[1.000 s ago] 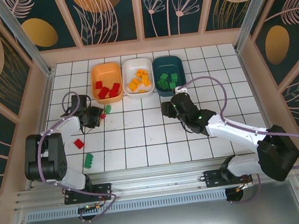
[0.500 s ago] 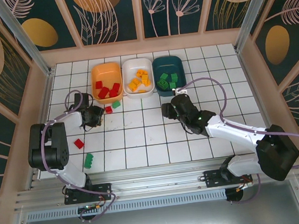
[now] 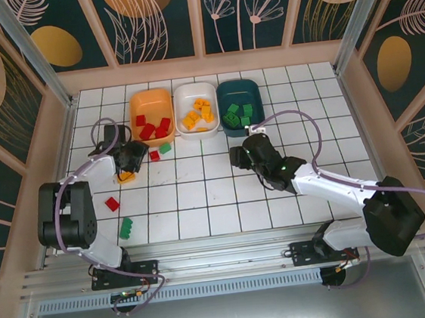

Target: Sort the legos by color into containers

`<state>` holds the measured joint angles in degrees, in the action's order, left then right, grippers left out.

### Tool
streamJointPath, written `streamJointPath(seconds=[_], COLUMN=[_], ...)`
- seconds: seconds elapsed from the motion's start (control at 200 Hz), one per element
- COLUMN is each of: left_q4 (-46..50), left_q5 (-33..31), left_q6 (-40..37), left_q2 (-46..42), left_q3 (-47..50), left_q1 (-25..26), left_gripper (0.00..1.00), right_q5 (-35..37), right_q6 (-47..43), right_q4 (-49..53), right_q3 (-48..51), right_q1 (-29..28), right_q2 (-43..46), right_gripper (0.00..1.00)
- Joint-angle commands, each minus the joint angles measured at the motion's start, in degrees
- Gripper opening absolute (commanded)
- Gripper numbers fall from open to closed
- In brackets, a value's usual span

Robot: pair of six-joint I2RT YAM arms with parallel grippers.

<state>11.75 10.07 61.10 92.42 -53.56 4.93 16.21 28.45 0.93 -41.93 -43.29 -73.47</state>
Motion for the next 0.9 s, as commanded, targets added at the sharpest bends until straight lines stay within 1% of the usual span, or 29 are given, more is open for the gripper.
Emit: streamJointPath(seconds=[0.0, 0.09, 0.135, 0.155, 0.255, 0.375, 0.586, 0.671, 0.721, 0.896], left_q4=[6.1, 9.1, 9.6, 9.6, 8.2, 8.1, 9.2, 8.0, 7.0, 5.6], left_q5=[-3.6, -5.7, -5.7, -6.0, -8.8, -12.4, -17.2, -15.7, -14.7, -13.8], left_q6=[-9.7, -15.5, -18.3, -19.1, -21.2, -22.6, -24.4, -24.9, -25.4, -26.1], left_q2=[0.6, 3.0, 3.8, 4.1, 3.4, 2.6, 5.1, 5.4, 7.2, 8.2], left_q3=[-3.8, -6.7, -7.8, -8.1, -7.5, -7.1, -7.7, -7.5, -7.4, -7.4], left_q1=[0.8, 2.8, 4.2, 4.8, 7.3, 8.4, 9.3, 9.5, 9.7, 10.8], left_gripper=[0.53, 0.56, 0.6, 0.61, 0.64, 0.63, 0.59, 0.58, 0.58, 0.58], right_q5=[-0.5, -0.8, -1.1, -1.4, -1.6, -1.2, -1.3, -1.4, -1.5, -0.5], right_q6=[0.1, 0.0, -0.4, -0.7, -1.3, -1.5, -1.5, -1.4, -1.3, -1.5], right_q4=[-2.5, -2.5, -2.7, -2.8, -3.0, -2.4, -2.1, -2.3, -2.2, -1.0], right_q3=[-0.6, -1.2, -1.4, -1.4, -1.2, -1.2, -1.7, -1.7, -1.7, -2.1], right_q1=[-0.2, -0.3, -0.4, -0.4, -0.5, -0.6, -0.6, -0.7, -0.7, -0.7], right_q2=[-1.4, -2.0, -2.0, -1.9, -1.2, -0.3, -0.5, -0.7, -0.9, -0.9], right_gripper=[0.61, 0.61, 0.62, 0.62, 0.63, 0.64, 0.64, 0.64, 0.64, 0.64])
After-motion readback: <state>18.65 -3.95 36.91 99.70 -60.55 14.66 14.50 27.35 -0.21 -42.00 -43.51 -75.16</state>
